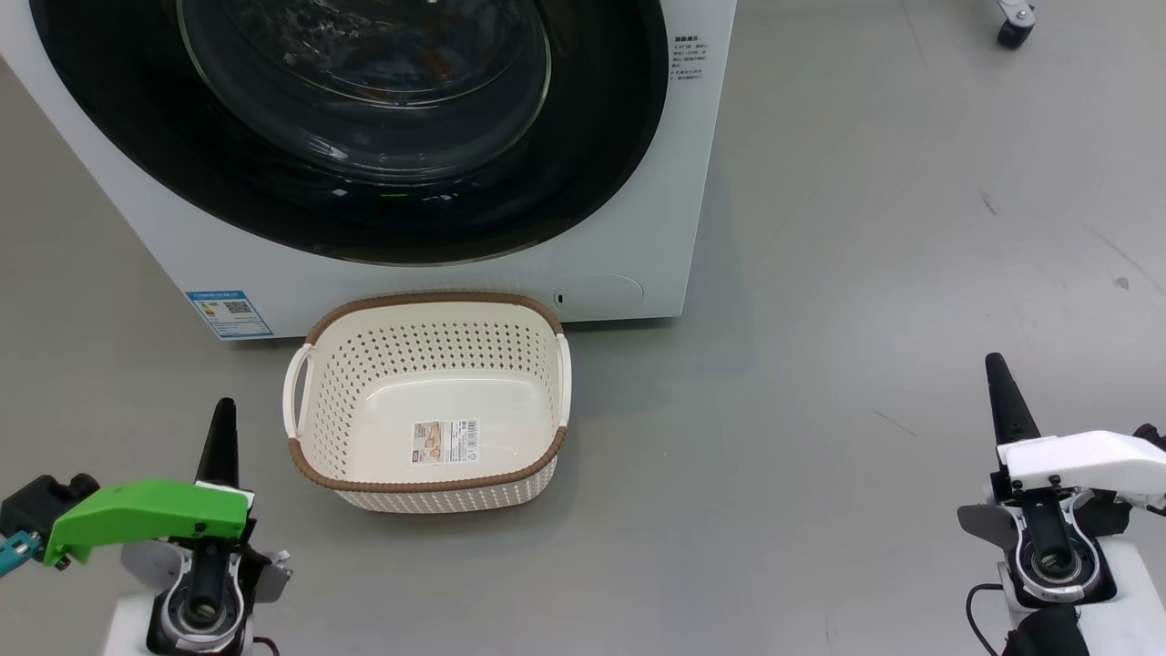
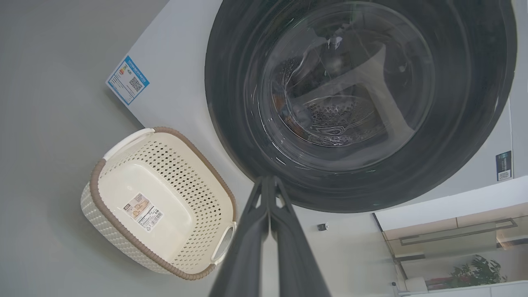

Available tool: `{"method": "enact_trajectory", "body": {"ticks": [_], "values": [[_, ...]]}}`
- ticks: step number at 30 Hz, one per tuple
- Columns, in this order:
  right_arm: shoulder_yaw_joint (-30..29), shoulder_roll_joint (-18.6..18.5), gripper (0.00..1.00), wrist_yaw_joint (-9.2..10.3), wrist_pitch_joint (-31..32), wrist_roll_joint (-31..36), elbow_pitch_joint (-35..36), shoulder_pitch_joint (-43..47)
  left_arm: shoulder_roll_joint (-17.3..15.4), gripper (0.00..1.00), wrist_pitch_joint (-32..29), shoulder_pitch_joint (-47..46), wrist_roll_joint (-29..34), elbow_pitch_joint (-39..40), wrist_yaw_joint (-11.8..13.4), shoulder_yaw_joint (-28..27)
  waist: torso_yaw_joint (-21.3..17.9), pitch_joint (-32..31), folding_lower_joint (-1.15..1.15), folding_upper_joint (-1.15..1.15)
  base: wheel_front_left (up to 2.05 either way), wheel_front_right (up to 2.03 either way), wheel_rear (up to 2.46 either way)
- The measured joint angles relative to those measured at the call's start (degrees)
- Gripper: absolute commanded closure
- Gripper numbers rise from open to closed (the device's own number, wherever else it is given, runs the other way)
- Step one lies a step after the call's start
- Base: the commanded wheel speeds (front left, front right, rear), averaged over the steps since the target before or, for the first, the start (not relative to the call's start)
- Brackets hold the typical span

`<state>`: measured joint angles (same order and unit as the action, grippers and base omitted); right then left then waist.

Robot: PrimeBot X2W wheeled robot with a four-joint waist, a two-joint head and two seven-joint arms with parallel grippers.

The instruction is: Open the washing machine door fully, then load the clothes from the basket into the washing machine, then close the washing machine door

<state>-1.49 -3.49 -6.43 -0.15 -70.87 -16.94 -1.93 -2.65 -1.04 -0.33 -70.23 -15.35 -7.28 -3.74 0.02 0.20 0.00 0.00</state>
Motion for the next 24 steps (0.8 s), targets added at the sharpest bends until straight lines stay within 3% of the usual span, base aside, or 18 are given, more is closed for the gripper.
{"method": "enact_trajectory", "body": {"ticks": [24], "values": [[-4.5,0.4,1.00,-0.10,4.9,-18.2,0.5,-1.2,0.3,1.00,-4.7,-2.4,-18.1,-0.3,0.0,-1.2,0.0,0.0,0.00,0.00,0.00,0.00,0.00]]}}
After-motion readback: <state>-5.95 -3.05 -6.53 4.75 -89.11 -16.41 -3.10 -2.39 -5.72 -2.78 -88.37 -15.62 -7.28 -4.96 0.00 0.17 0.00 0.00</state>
